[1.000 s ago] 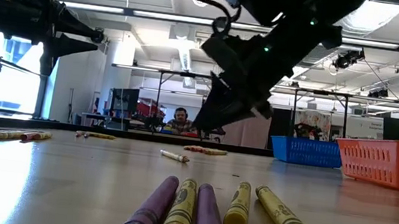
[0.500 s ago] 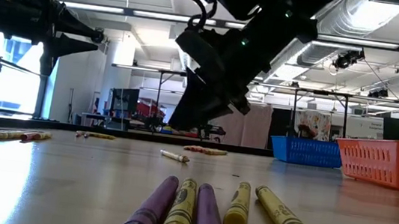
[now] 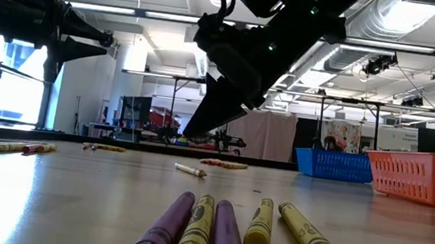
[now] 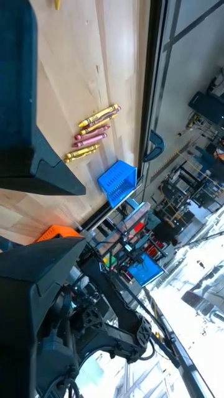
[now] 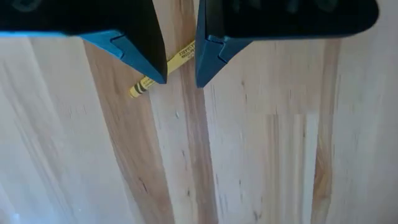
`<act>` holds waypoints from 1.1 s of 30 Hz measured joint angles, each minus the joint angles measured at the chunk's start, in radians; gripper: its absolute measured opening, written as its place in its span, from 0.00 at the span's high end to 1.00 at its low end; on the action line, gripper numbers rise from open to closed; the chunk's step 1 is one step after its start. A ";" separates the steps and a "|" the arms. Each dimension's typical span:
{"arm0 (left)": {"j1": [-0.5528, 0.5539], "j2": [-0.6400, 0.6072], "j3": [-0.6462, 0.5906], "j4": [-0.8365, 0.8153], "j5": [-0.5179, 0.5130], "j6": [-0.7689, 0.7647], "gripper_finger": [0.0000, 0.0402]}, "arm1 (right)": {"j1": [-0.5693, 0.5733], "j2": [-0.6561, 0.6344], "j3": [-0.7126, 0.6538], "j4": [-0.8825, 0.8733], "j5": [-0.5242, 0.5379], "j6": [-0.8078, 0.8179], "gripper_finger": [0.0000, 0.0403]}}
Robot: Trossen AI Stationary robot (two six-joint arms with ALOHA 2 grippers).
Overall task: Sort crayons
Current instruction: Put the yellow crayon into the orange basket
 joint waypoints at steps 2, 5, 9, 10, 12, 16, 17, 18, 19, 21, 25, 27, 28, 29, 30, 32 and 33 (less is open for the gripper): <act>0.000 0.000 0.000 0.000 0.000 0.000 0.74 | 0.000 0.000 0.000 0.001 -0.001 0.023 0.83; 0.000 0.000 0.000 0.000 0.000 0.000 0.74 | 0.000 0.000 0.000 0.009 0.008 0.193 0.83; 0.000 0.000 0.000 0.000 0.000 0.000 0.74 | -0.002 0.000 0.000 0.015 0.015 0.418 0.83; 0.000 0.000 0.000 0.000 0.000 0.000 0.74 | -0.002 0.000 0.000 0.014 0.016 0.451 0.83; 0.000 0.000 0.000 0.000 0.000 0.000 0.74 | -0.002 0.000 0.000 0.016 0.031 0.521 0.83; 0.000 0.000 0.000 0.000 0.000 0.000 0.74 | -0.002 0.000 0.000 0.021 0.072 0.607 0.83; 0.000 0.000 0.000 0.000 0.000 0.000 0.74 | -0.002 0.000 0.000 0.020 0.074 0.608 0.83; 0.000 0.000 0.000 0.000 0.000 0.000 0.74 | -0.001 0.000 0.000 0.020 0.068 0.610 0.83; 0.000 0.000 0.000 0.000 0.000 0.000 0.74 | 0.000 0.000 0.000 0.020 0.058 0.615 0.83; 0.000 0.000 0.000 0.000 0.000 0.000 0.74 | 0.002 0.000 0.000 0.015 0.053 0.652 0.83; 0.000 0.000 0.000 0.000 0.000 0.000 0.74 | 0.003 0.006 -0.001 -0.043 0.051 0.678 0.83; 0.000 0.000 0.000 0.000 0.000 0.000 0.74 | 0.003 0.006 -0.001 -0.047 0.046 0.678 0.82; 0.000 0.000 0.000 0.000 0.000 0.000 0.74 | 0.003 0.006 -0.001 -0.044 0.042 0.678 0.81; 0.000 0.000 0.000 0.000 0.000 0.000 0.74 | 0.003 0.006 -0.001 -0.043 0.033 0.678 0.79; 0.000 0.000 0.000 0.000 0.000 0.000 0.74 | 0.005 0.006 -0.001 -0.041 0.023 0.678 0.76; 0.000 0.000 0.000 0.000 0.000 0.000 0.74 | 0.005 0.007 -0.001 -0.027 -0.008 0.678 0.70; 0.000 0.000 0.000 0.000 0.000 0.000 0.74 | 0.005 0.013 0.001 -0.024 -0.023 0.678 0.67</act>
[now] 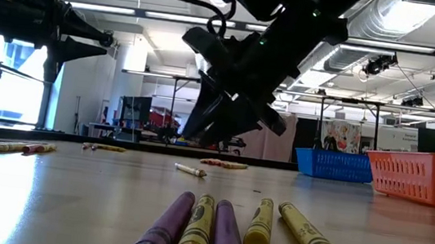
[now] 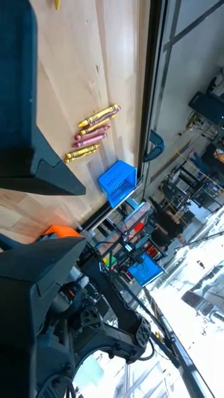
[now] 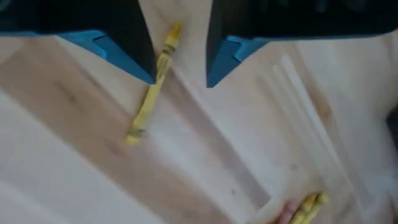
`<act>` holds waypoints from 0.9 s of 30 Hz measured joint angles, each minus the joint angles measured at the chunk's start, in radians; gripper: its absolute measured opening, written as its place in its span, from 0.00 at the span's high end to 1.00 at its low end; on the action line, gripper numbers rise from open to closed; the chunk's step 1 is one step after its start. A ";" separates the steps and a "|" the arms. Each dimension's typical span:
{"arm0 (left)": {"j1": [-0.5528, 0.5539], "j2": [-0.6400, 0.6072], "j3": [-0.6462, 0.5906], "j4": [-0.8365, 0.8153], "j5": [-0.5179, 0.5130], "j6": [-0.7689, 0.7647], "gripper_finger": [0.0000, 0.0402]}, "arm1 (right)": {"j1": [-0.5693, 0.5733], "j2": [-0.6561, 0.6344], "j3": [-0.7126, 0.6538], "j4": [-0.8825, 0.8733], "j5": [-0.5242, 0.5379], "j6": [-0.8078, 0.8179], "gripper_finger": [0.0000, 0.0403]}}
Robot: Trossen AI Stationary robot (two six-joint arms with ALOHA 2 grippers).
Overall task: Sort crayons
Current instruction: Put the yellow crayon into the orange basket
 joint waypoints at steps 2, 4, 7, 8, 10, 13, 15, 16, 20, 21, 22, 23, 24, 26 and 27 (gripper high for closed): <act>0.000 0.000 0.000 0.000 0.000 0.000 0.74 | 0.000 0.019 0.019 -0.036 -0.025 0.016 0.60; 0.000 0.000 0.000 0.000 0.000 0.000 0.74 | -0.003 0.047 0.067 -0.098 -0.039 0.040 0.55; 0.000 0.000 0.000 0.000 0.000 0.000 0.74 | -0.014 0.082 0.162 -0.239 -0.046 0.034 0.52; 0.000 0.000 0.000 0.000 0.000 0.000 0.74 | -0.016 0.095 0.196 -0.285 -0.046 0.026 0.53; 0.000 0.000 0.000 0.000 0.000 0.000 0.74 | -0.026 0.116 0.255 -0.366 -0.046 0.018 0.53; 0.000 0.000 0.000 0.000 0.000 0.000 0.74 | -0.038 0.151 0.335 -0.443 -0.047 0.018 0.55; 0.000 0.000 0.000 0.000 0.000 0.000 0.74 | -0.046 0.188 0.380 -0.471 -0.061 0.017 0.57; 0.000 0.000 0.000 0.000 0.000 0.000 0.74 | -0.048 0.206 0.400 -0.480 -0.070 0.013 0.57; 0.000 0.000 0.000 0.000 0.000 0.000 0.74 | -0.055 0.275 0.472 -0.535 -0.090 -0.015 0.60; 0.000 0.000 0.000 0.000 0.000 0.000 0.74 | -0.056 0.286 0.491 -0.551 -0.091 -0.019 0.60; 0.000 0.000 0.000 0.000 0.000 0.000 0.74 | -0.058 0.298 0.508 -0.571 -0.094 -0.028 0.61; 0.000 0.000 0.000 0.000 0.000 0.000 0.74 | -0.059 0.310 0.526 -0.589 -0.095 -0.034 0.61; 0.000 0.000 0.000 0.000 0.000 0.000 0.74 | -0.059 0.319 0.540 -0.607 -0.096 -0.041 0.62; 0.000 0.000 0.000 0.000 0.000 0.000 0.74 | -0.059 0.335 0.562 -0.632 -0.094 -0.059 0.64; 0.000 0.000 0.000 0.000 0.000 0.000 0.74 | -0.059 0.338 0.569 -0.644 -0.090 -0.068 0.65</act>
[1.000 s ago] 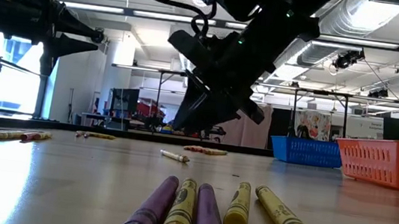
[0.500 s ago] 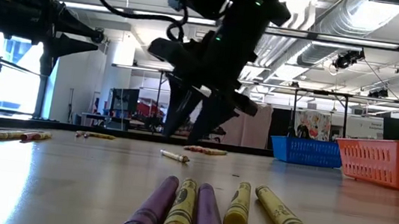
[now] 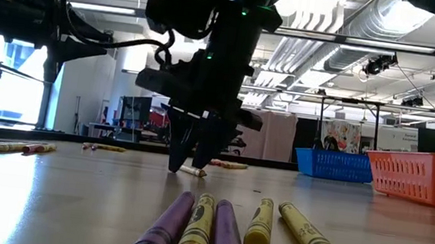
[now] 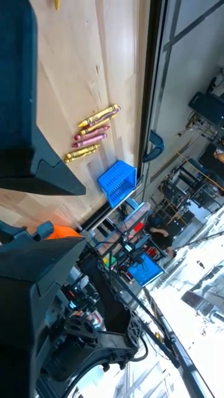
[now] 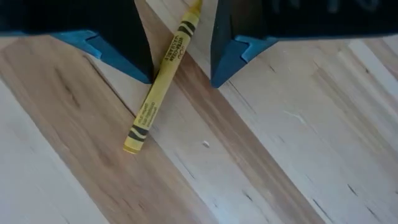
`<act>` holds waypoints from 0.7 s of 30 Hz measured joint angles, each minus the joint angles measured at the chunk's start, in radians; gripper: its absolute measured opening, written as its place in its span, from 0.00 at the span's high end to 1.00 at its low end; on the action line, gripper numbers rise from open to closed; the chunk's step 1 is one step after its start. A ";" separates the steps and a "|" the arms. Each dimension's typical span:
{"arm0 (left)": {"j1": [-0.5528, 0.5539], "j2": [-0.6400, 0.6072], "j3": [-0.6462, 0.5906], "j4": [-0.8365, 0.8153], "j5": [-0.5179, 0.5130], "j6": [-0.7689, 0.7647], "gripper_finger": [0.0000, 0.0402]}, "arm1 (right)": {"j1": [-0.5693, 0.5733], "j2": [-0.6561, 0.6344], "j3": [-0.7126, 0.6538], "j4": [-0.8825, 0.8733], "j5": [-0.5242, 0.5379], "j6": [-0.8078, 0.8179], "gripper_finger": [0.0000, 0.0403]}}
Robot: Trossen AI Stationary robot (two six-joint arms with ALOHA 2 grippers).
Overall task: Sort crayons
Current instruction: Put the yellow crayon into the orange basket
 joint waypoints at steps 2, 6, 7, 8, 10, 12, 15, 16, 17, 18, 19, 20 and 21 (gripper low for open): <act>0.000 0.000 0.000 0.000 0.000 0.000 0.74 | 0.000 0.004 0.005 -0.007 0.007 -0.018 0.68; 0.000 0.000 0.000 0.000 0.000 0.000 0.74 | 0.001 0.006 0.004 -0.007 0.007 -0.031 0.78; 0.000 0.000 0.000 0.000 0.000 0.000 0.74 | 0.000 0.006 0.005 -0.006 0.003 -0.036 0.81; 0.000 0.000 0.000 0.000 0.000 0.000 0.74 | 0.000 0.007 0.005 -0.007 -0.003 -0.040 0.84; 0.000 0.000 0.000 0.000 0.000 0.000 0.74 | 0.000 0.007 0.005 -0.006 -0.017 -0.058 0.90; 0.000 0.000 0.000 0.000 0.000 0.000 0.74 | -0.001 0.007 0.004 -0.007 -0.031 -0.081 0.96; 0.000 0.000 0.000 0.000 0.000 0.000 0.74 | -0.002 0.007 0.004 -0.014 -0.040 -0.124 0.97; 0.000 0.000 0.000 0.000 0.000 0.000 0.74 | -0.002 0.007 0.004 -0.015 -0.040 -0.138 0.96; 0.000 0.000 0.000 0.000 0.000 0.000 0.74 | -0.003 0.005 0.003 -0.017 -0.040 -0.152 0.96; 0.000 0.000 0.000 0.000 0.000 0.000 0.74 | -0.005 0.002 0.002 -0.025 -0.044 -0.168 0.96; 0.000 0.000 0.000 0.000 0.000 0.000 0.74 | -0.008 -0.001 0.002 -0.035 -0.053 -0.182 0.96; 0.000 0.000 0.000 0.000 0.000 0.000 0.74 | -0.013 -0.012 0.000 -0.051 -0.065 -0.199 0.97; 0.000 0.000 0.000 0.000 0.000 0.000 0.74 | -0.017 -0.024 -0.003 -0.096 -0.068 -0.212 0.98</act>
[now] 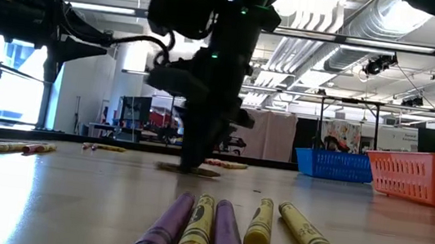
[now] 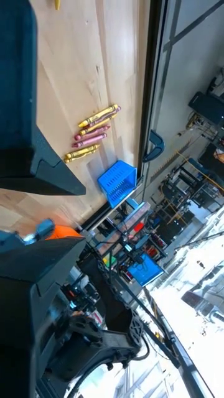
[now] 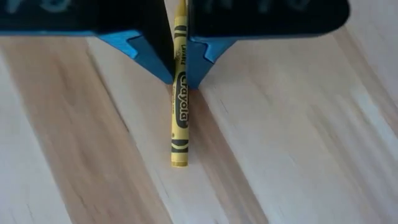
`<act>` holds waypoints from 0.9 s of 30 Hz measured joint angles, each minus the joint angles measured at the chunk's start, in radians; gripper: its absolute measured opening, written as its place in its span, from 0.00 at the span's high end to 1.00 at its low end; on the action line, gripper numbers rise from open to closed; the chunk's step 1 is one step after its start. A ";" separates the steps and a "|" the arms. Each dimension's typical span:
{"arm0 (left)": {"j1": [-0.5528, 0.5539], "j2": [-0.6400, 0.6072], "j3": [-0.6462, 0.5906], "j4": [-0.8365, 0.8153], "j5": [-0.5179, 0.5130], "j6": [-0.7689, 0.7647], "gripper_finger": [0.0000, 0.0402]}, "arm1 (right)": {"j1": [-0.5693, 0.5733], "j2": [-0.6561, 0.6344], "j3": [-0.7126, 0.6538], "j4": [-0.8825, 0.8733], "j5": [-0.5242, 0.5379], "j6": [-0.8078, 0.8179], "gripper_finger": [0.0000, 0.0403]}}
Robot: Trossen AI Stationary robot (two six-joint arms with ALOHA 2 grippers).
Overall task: Sort crayons
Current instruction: Put the yellow crayon into the orange basket
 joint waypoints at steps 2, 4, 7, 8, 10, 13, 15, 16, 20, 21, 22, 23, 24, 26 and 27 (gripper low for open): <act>0.000 0.000 0.000 0.000 0.000 0.000 0.74 | -0.005 -0.031 -0.006 -0.111 0.015 -0.018 0.99; 0.000 0.000 0.000 0.000 0.000 0.000 0.74 | -0.005 -0.080 -0.007 -0.233 0.083 -0.021 0.98; 0.000 0.000 0.000 0.000 0.000 0.000 0.74 | 0.006 -0.180 -0.028 -0.448 0.237 0.027 0.98; 0.000 0.000 0.000 0.000 0.000 0.000 0.74 | 0.008 -0.212 -0.050 -0.495 0.268 0.056 0.98; 0.000 0.000 0.000 0.000 0.000 0.000 0.74 | 0.011 -0.293 -0.110 -0.541 0.301 0.108 0.98; 0.000 0.000 0.000 0.000 0.000 0.000 0.74 | 0.012 -0.474 -0.240 -0.534 0.309 0.182 0.98; 0.000 0.000 0.000 0.000 0.000 0.000 0.74 | 0.011 -0.591 -0.354 -0.502 0.299 0.247 0.98; 0.000 0.000 0.000 0.000 0.000 0.000 0.74 | 0.011 -0.654 -0.417 -0.477 0.294 0.284 0.98; 0.000 0.000 0.000 0.000 0.000 0.000 0.74 | 0.027 -0.897 -0.650 -0.375 0.276 0.470 0.98; 0.000 0.000 0.000 0.000 0.000 0.000 0.74 | 0.037 -0.942 -0.705 -0.331 0.273 0.518 0.98; 0.000 0.000 0.000 0.000 0.000 0.000 0.74 | 0.049 -0.981 -0.756 -0.289 0.268 0.556 0.98; 0.000 0.000 0.000 0.000 0.000 0.000 0.74 | 0.063 -1.018 -0.806 -0.257 0.262 0.584 0.98; 0.000 0.000 0.000 0.000 0.000 0.000 0.74 | 0.076 -1.045 -0.853 -0.227 0.253 0.605 0.98; 0.000 0.000 0.000 0.000 0.000 0.000 0.74 | 0.103 -1.069 -0.932 -0.177 0.231 0.645 0.98; 0.000 0.000 0.000 0.000 0.000 0.000 0.74 | 0.114 -1.074 -0.966 -0.161 0.223 0.664 0.98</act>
